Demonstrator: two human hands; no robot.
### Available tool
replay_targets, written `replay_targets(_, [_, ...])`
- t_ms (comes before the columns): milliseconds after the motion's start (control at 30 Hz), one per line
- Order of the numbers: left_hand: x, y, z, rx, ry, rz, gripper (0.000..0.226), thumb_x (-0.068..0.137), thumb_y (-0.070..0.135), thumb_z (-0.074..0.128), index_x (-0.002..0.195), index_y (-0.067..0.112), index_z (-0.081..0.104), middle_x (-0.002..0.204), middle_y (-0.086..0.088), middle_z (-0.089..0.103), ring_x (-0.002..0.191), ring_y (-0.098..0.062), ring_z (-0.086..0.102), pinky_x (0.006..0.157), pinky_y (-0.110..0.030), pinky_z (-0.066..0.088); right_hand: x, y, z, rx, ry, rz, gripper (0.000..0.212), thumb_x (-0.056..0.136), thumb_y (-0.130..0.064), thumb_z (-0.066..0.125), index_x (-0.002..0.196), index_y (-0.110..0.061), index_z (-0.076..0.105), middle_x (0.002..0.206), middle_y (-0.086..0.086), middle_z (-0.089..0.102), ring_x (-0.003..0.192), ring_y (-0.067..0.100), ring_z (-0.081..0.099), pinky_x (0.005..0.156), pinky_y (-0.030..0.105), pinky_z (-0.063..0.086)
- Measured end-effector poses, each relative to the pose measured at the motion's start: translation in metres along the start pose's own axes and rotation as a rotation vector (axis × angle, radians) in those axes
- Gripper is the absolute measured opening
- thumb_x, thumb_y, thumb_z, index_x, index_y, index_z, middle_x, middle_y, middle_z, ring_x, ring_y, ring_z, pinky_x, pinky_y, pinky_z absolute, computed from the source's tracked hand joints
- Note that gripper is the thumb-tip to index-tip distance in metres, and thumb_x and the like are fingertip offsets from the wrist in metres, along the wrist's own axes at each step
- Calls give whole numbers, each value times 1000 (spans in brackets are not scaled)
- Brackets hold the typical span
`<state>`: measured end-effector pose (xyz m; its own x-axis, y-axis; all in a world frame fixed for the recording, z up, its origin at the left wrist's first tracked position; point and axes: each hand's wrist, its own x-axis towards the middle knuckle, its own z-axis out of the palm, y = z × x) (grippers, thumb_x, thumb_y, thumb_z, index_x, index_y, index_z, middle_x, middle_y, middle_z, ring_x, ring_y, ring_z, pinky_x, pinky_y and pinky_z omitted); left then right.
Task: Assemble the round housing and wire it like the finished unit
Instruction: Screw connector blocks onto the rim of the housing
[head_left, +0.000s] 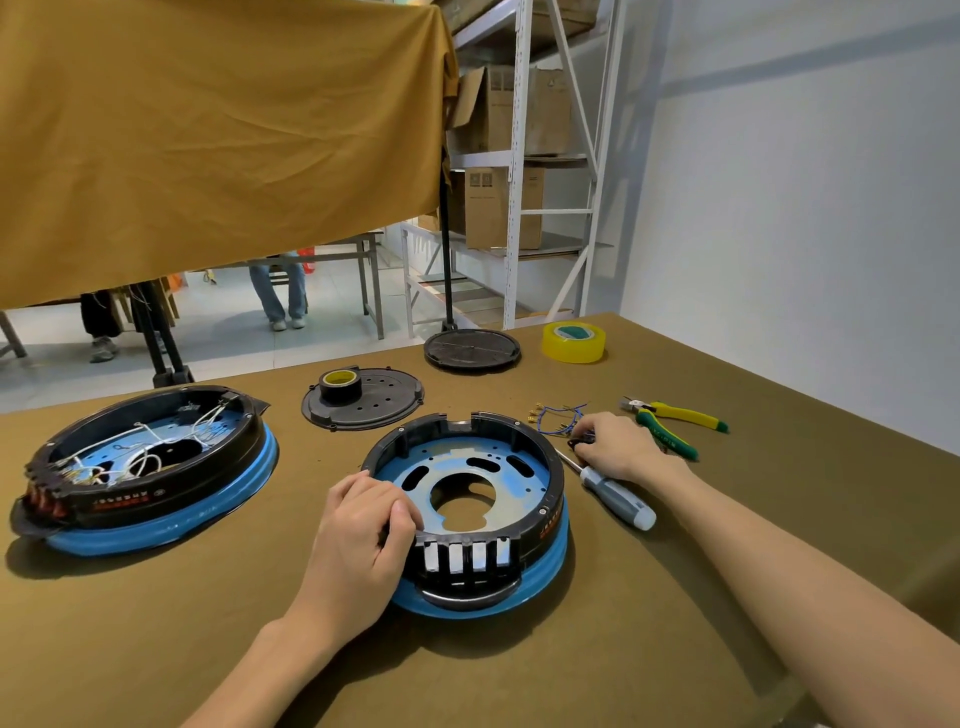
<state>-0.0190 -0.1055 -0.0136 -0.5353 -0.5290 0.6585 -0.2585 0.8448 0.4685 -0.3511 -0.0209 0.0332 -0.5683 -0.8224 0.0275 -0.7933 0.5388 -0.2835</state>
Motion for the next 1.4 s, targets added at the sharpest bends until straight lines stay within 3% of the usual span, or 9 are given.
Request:
replay_targets(267, [1,0,-2,-15,-12,-6,40,103,34,33,74,31,61,75,18,59,89,-7,59,107,-23,30,-15,0,-23,495,258,-63,27,99,-12,59,123,-20,68,107,6,73,90,24,69,76,36,55])
replay_targets(433, [6,-12,-14,-45,-36,8,26,100,30,41,92,31,66,95,24,62,108,-5,56,99,-18,36,-33,-14,-41,1001,38,-26,37,101,-7,59,134,-21,65,97,11,71,78,16,66,71,26,59])
replay_targets(567, [18,-24,-36,115,102,-75,32,88,-7,63,105,20,67,108,5,65,114,-14,54,102,-31,40,-43,-32,-44,1015,-60,-110,40,98,-6,63,134,-26,64,104,10,72,84,17,68,79,31,58])
replay_targets(667, [24,-4,-42,111,164,-151,32,90,-5,61,107,22,67,107,9,65,109,-11,56,99,-36,46,-44,-45,-41,971,-47,-157,41,97,-7,65,134,-25,64,104,10,72,86,18,68,80,30,60])
replay_targets(733, [25,23,-34,53,8,-122,19,98,29,58,114,34,64,106,26,62,106,3,57,92,-28,49,-43,-53,-37,974,-55,-151,39,98,-9,65,133,-24,64,103,11,73,84,16,68,77,28,60])
replay_targets(867, [23,54,-7,332,-426,8,60,93,76,25,132,43,56,118,28,62,114,6,52,110,-29,37,-45,-66,-17,876,-22,-146,35,102,-11,59,134,-23,63,99,7,73,81,12,67,73,25,57])
replay_targets(1000, [30,43,-29,318,-609,31,43,97,67,40,122,43,66,113,27,65,112,7,50,117,-36,25,-50,-72,0,753,67,-219,35,102,-11,57,132,-27,60,97,0,71,85,8,68,64,10,48])
replay_targets(1167, [51,31,-101,168,-1059,-158,34,98,24,62,126,43,68,133,35,57,129,11,45,124,-40,22,-50,-79,-1,822,182,-232,21,100,-13,61,120,-19,60,94,3,72,83,13,70,70,18,50])
replay_targets(1400, [45,44,-76,168,-946,-232,60,98,14,53,152,38,40,154,22,39,133,7,32,111,-20,26,-58,-94,10,746,175,-349,18,97,-9,64,110,-21,68,93,0,73,85,13,71,76,32,61])
